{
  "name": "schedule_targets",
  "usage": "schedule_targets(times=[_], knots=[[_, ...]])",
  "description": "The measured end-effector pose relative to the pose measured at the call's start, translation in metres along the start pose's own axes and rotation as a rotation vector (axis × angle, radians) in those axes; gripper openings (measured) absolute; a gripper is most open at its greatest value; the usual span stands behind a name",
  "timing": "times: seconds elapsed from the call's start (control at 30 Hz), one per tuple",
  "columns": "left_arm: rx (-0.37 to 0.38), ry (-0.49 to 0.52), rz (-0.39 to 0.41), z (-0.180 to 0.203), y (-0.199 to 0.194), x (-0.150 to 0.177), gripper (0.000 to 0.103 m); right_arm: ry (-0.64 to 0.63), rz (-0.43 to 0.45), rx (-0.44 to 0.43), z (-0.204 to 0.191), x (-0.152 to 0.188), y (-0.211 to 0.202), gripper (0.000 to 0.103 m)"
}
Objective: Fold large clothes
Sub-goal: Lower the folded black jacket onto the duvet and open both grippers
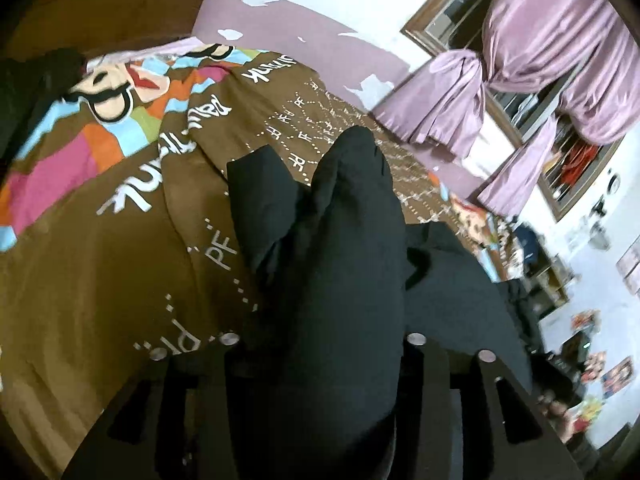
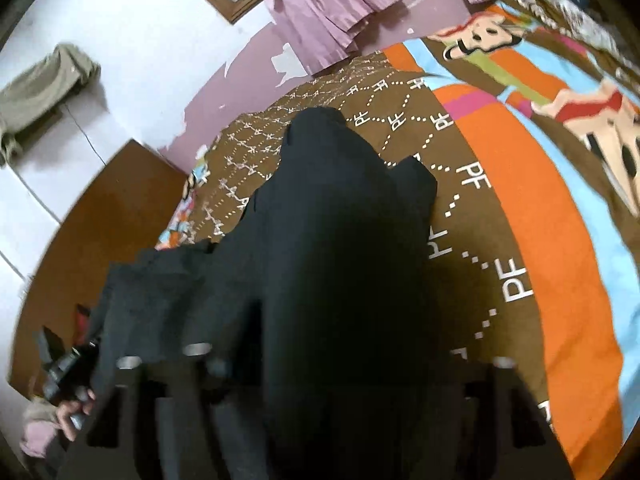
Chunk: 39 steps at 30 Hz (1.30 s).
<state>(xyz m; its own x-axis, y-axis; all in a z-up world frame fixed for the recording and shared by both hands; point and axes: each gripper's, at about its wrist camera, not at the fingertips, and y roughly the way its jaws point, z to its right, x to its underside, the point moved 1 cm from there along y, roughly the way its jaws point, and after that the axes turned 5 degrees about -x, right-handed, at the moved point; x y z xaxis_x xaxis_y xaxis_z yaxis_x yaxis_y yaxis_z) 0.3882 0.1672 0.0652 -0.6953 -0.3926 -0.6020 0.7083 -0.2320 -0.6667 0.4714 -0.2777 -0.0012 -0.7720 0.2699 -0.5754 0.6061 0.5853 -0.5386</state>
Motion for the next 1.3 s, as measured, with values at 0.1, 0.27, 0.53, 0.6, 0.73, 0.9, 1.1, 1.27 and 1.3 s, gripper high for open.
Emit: schedule_targets(times=[0.1,0.27,0.53,0.6,0.73,0.9,1.1,1.27,1.3], knots=[[-0.039,-0.003,0.006,0.0,-0.001,0.003,0.052,-0.075,0.019,0.105,-0.01,0.003,-0.004,0.095],[-0.151,-0.052,0.035,-0.005,-0.01,0.006,0.099,-0.143,0.06,0.201,-0.025,0.007,-0.013,0.102],[-0.239,0.114,0.184,0.032,-0.046,0.012,0.101,-0.285,0.148,0.281,-0.065,0.015,-0.047,0.103],[-0.243,0.183,0.203,0.049,-0.055,0.016,0.101,-0.301,0.153,0.271,-0.075,0.018,-0.054,0.103],[-0.22,0.283,0.232,0.081,-0.074,0.026,0.101,-0.322,0.157,0.254,-0.099,0.024,-0.075,0.103],[-0.209,0.339,0.266,0.104,-0.099,0.031,0.101,-0.349,0.178,0.228,-0.132,0.031,-0.111,0.103],[-0.19,0.334,0.307,0.113,-0.141,0.03,0.101,-0.379,0.189,0.217,-0.17,0.042,-0.153,0.103],[-0.196,0.375,0.315,0.123,-0.174,0.033,0.101,-0.415,0.194,0.198,-0.197,0.06,-0.18,0.103],[-0.195,0.386,0.321,0.124,-0.18,0.035,0.101,-0.422,0.194,0.194,-0.201,0.064,-0.184,0.103]])
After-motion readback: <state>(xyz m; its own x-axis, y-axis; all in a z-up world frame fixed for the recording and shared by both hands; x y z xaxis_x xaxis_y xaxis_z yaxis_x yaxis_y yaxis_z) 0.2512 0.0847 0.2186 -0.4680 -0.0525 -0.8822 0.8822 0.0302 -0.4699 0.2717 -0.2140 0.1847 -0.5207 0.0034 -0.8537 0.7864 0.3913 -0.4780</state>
